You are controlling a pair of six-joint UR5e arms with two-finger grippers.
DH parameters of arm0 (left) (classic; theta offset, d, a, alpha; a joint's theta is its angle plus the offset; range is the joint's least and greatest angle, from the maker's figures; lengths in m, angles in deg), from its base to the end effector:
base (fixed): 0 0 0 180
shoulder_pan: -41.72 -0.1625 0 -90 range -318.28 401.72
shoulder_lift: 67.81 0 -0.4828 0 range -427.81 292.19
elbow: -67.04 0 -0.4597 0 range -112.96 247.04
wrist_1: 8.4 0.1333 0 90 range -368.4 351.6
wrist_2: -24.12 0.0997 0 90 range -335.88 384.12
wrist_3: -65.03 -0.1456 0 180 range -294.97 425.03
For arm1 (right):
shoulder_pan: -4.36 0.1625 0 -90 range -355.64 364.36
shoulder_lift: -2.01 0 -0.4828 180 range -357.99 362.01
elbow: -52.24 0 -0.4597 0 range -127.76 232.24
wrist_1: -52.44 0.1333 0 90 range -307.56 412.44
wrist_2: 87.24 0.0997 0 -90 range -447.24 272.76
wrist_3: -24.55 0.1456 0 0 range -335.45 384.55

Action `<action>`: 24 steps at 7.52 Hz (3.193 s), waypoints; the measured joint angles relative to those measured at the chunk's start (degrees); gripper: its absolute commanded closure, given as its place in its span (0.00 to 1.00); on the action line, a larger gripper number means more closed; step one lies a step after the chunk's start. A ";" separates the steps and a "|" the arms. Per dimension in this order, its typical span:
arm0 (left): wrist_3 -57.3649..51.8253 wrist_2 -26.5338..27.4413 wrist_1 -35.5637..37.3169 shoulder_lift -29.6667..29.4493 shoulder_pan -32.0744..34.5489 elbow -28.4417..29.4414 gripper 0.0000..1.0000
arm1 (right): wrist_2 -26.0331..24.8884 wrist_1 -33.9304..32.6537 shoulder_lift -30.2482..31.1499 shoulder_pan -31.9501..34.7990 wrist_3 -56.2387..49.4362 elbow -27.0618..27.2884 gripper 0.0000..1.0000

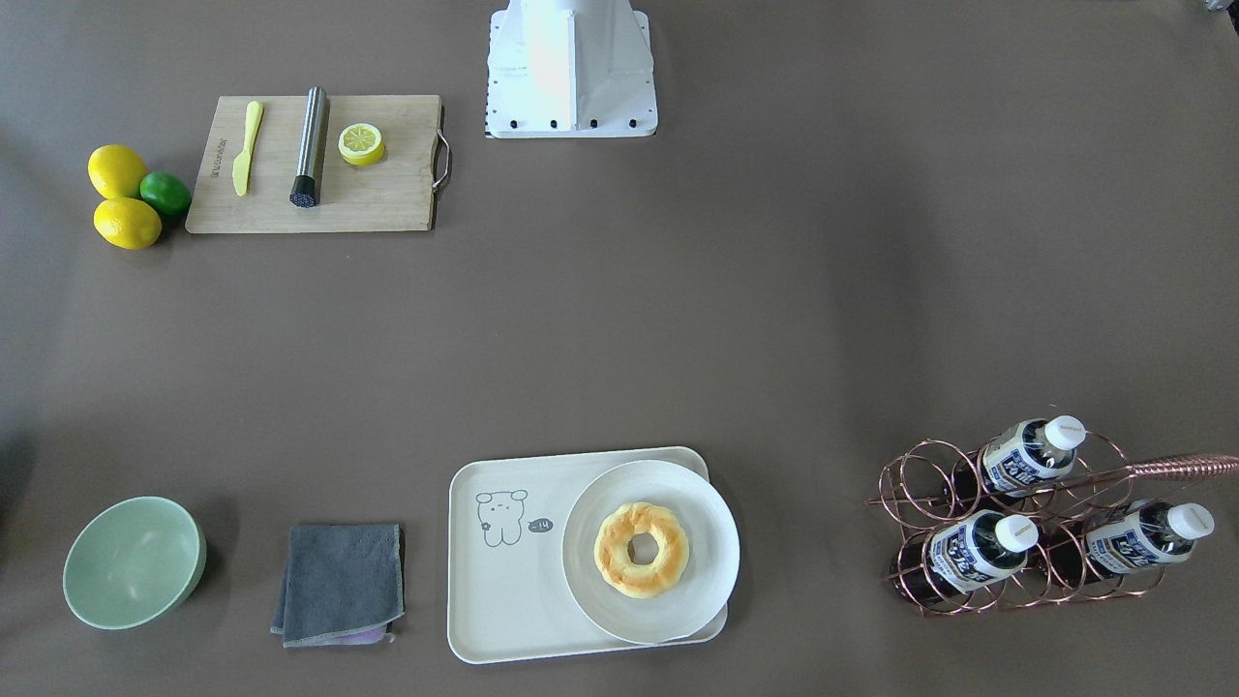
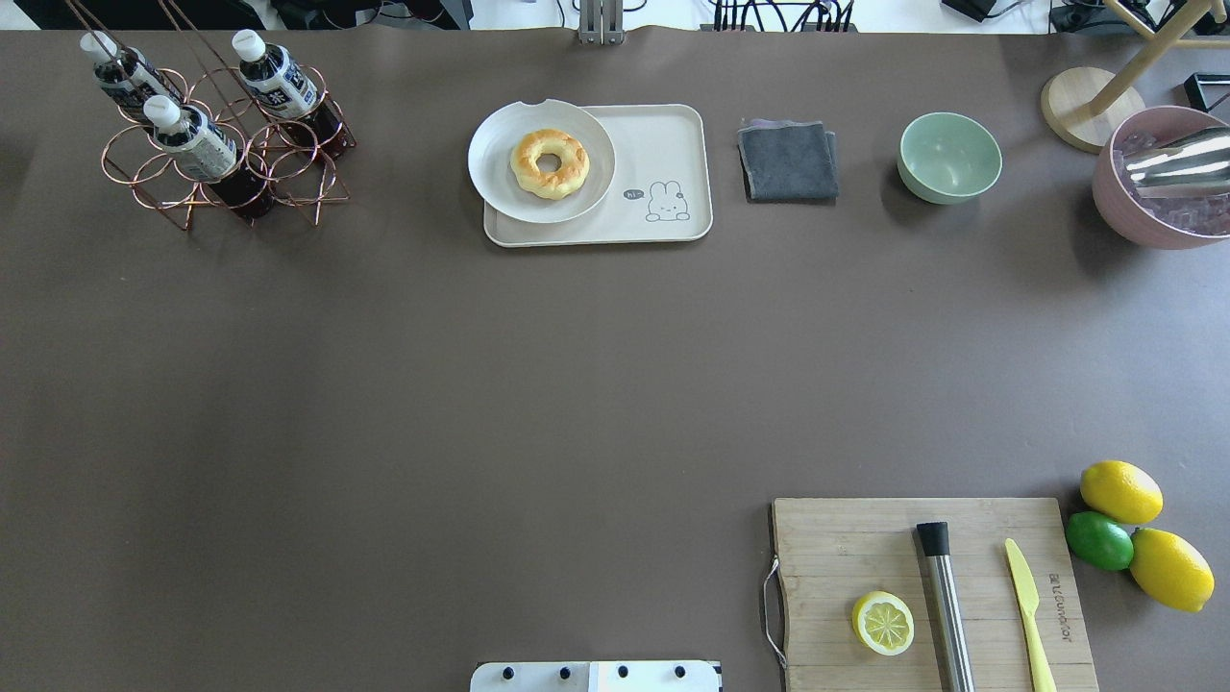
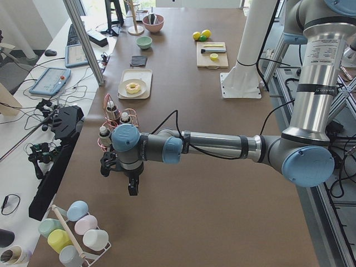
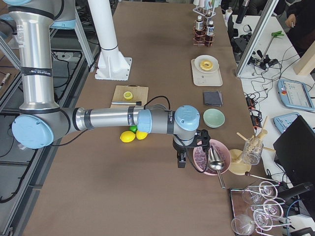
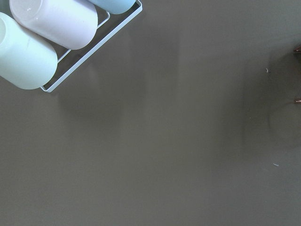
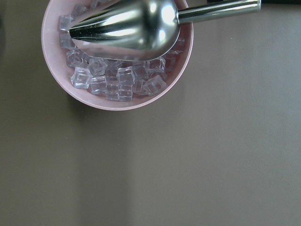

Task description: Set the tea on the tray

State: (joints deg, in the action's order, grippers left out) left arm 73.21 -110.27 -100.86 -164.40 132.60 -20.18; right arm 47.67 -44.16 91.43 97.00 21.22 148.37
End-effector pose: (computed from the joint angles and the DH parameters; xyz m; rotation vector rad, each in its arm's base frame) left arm -0.0410 -0.6240 0.7041 0.0544 0.7793 -0.1076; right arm 0.0563 -0.5593 0.6945 0.0426 -0.7827 -0.0122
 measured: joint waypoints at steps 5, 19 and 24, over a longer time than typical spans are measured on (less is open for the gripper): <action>0.17 0.07 0.00 -0.04 0.00 -0.04 0.02 | -0.08 0.01 0.05 0.00 -0.05 -0.14 0.00; 12.46 2.70 -9.88 -4.58 -14.47 -18.52 0.02 | -0.37 -0.08 0.34 0.01 0.48 -0.12 0.00; 18.89 11.51 -10.97 -9.44 -20.60 -18.34 0.02 | -0.22 0.00 0.36 0.00 2.00 -0.53 0.00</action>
State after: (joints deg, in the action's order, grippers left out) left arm 92.10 -98.76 -111.83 -173.84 111.99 -38.53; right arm 47.45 -44.15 91.79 97.00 23.22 147.84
